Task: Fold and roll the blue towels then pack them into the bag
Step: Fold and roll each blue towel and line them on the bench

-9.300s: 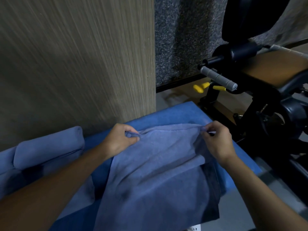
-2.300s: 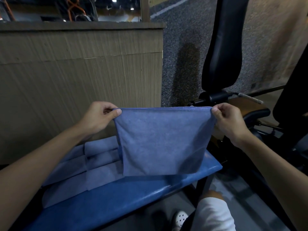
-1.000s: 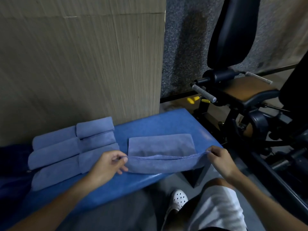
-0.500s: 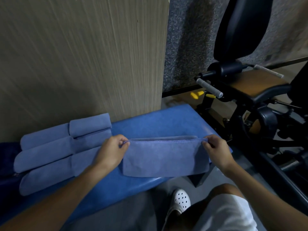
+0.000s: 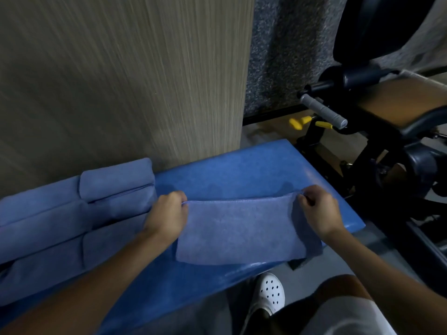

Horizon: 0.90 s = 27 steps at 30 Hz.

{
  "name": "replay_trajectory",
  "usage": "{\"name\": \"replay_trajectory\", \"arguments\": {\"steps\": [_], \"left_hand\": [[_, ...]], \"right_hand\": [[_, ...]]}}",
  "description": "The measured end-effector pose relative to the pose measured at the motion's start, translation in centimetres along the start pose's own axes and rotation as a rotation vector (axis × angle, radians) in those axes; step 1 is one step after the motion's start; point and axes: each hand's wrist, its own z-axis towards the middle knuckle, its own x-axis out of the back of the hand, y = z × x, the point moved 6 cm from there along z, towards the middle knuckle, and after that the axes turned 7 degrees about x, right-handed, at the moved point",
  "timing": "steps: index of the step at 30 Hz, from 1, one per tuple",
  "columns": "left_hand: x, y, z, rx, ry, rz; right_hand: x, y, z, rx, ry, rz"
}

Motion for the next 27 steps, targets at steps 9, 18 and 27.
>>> {"name": "replay_trajectory", "arguments": {"steps": [9, 18, 27], "left_hand": [[-1.6, 6.2, -4.6, -0.593, 0.162, 0.267], [-7.3, 5.6, -6.8, -0.505, -0.136, 0.332], [-7.1, 4.7, -6.6, -0.435, -0.098, 0.345]], "right_hand": [[-0.6, 0.4, 0.3, -0.053, -0.012, -0.021], [-5.9, -6.8, -6.0, 0.538, -0.269, -0.530], [-5.7, -3.0, -4.5, 0.390, -0.313, -0.687]]}}
